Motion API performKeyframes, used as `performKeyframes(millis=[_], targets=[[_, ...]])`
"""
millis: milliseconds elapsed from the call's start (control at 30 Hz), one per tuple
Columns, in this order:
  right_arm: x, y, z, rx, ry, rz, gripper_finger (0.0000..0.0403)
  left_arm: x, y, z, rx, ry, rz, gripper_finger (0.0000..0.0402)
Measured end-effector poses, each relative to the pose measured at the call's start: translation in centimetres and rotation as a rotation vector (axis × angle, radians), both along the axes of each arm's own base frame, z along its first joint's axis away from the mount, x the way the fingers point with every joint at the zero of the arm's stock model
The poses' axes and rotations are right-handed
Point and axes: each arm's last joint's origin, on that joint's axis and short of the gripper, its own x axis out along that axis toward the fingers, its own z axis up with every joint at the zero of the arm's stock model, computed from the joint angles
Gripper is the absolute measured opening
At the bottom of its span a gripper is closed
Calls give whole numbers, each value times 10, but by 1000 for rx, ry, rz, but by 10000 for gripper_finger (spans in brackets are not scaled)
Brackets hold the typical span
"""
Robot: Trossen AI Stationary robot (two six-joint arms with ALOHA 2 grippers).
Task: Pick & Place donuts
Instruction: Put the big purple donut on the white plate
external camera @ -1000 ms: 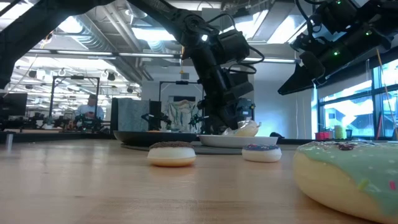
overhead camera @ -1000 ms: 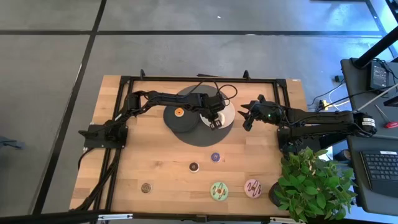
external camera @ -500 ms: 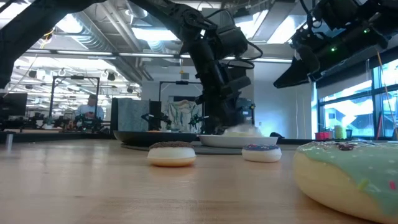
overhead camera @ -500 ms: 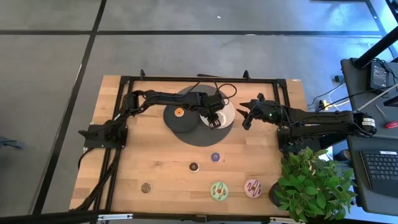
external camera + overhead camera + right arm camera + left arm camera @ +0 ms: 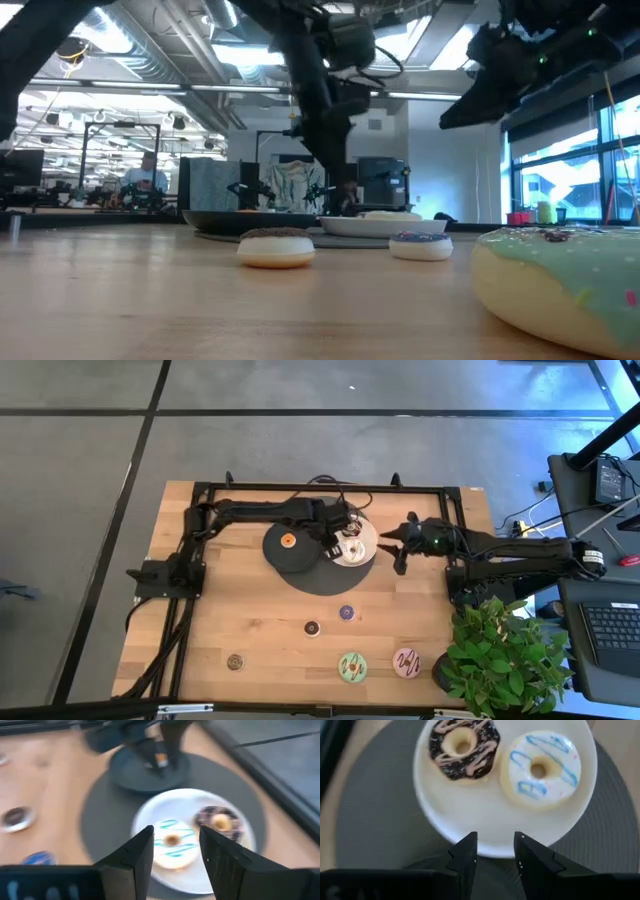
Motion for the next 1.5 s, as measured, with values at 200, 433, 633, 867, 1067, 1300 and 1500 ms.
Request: performKeyframes(millis=[200,433,633,867,1067,1300,1500], targets=[[-1,2,4,34,44,48,161,-21,-7,14,73,-34,-125,123],[-7,1,-5,43,162,-25,161,-30,0,12,89,-129,-285,125],[-13,6,-14,197,236,9,161,-15,5,16,177,-266,-288,122],[-11,12,-13,132,249,99,161,-3,-3,27,101,-462,-353,123],[-11,32,-17,92,273,113,161,4,-37,32,-95,-559,-525,119],[-17,85,-18,265,272,268,161,-4,-95,56,-118,-694,-650,118],[-27,127,-14,369,295,354,161,-52,-111,52,-67,-873,-576,117]])
